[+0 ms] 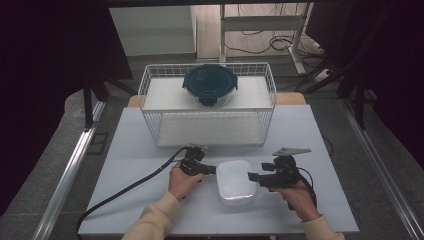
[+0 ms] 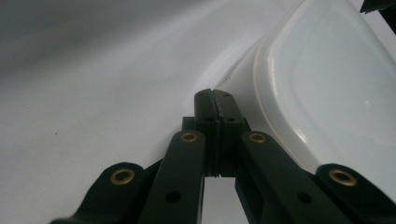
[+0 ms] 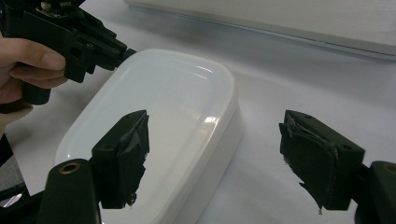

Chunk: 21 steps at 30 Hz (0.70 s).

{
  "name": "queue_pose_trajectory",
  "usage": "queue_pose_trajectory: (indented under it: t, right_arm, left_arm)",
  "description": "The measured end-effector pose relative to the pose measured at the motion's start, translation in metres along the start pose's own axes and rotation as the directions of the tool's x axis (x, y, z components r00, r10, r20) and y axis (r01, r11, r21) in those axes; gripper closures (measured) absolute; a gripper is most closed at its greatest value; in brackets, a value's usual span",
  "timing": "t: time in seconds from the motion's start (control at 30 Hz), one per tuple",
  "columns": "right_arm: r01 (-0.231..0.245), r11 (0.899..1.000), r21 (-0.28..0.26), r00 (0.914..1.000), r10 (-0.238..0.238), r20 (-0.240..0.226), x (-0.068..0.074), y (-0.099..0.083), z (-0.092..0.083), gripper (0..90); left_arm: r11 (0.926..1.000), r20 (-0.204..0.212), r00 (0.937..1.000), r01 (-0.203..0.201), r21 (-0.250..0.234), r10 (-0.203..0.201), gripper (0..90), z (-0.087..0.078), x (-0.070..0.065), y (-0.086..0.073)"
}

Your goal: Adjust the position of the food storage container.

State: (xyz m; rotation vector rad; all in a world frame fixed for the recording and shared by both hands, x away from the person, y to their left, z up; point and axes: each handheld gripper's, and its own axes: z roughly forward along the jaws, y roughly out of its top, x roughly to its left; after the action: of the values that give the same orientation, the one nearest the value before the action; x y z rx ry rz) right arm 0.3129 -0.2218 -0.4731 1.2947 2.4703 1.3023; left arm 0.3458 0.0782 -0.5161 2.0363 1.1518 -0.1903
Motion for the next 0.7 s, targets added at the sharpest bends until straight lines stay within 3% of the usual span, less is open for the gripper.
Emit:
queue_pose_trajectory:
  t: [0.27,0.33,0.37,0.43,0.53,0.63,0.7]
  right_arm:
    - [0.000,1.000,-0.022,0.9999,0.000,0.015,-0.003,0.000,-0.013,25.8]
    - [-0.008,0.999,-0.033,0.9998,0.008,0.016,-0.004,0.000,-0.018,27.5]
    - [-0.011,0.999,-0.036,0.9998,0.011,0.014,-0.005,-0.001,-0.020,28.6]
    - [-0.018,0.999,-0.040,0.9997,0.019,0.016,-0.007,-0.003,-0.023,30.7]
    - [-0.021,0.999,-0.036,0.9994,0.022,0.026,-0.010,-0.007,-0.026,36.7]
    - [-0.029,0.999,-0.025,0.9982,0.030,0.053,-0.011,-0.010,-0.029,49.0]
    - [-0.002,1.000,0.012,0.9966,0.001,0.082,-0.010,-0.012,-0.030,57.6]
  left_arm:
    - [0.9954,-0.083,0.9936,-0.081,-0.052,0.076,84.5,-0.039,-0.009,-0.010]
    - [0.9931,-0.116,0.9890,-0.099,-0.062,0.092,71.8,-0.050,-0.011,-0.015]
    - [0.9905,-0.143,0.9840,-0.117,-0.072,0.106,60.5,-0.056,-0.014,-0.019]
    - [0.9898,-0.153,0.9829,-0.116,-0.083,0.103,46.5,-0.065,-0.017,-0.026]
    - [0.9893,-0.156,0.9838,-0.105,-0.101,0.089,35.7,-0.080,-0.019,-0.037]
    - [0.9876,-0.158,0.9851,-0.089,-0.130,0.068,30.2,-0.093,-0.020,-0.046]
    - [0.9853,-0.170,0.9835,-0.088,-0.147,0.062,27.3,-0.104,-0.020,-0.053]
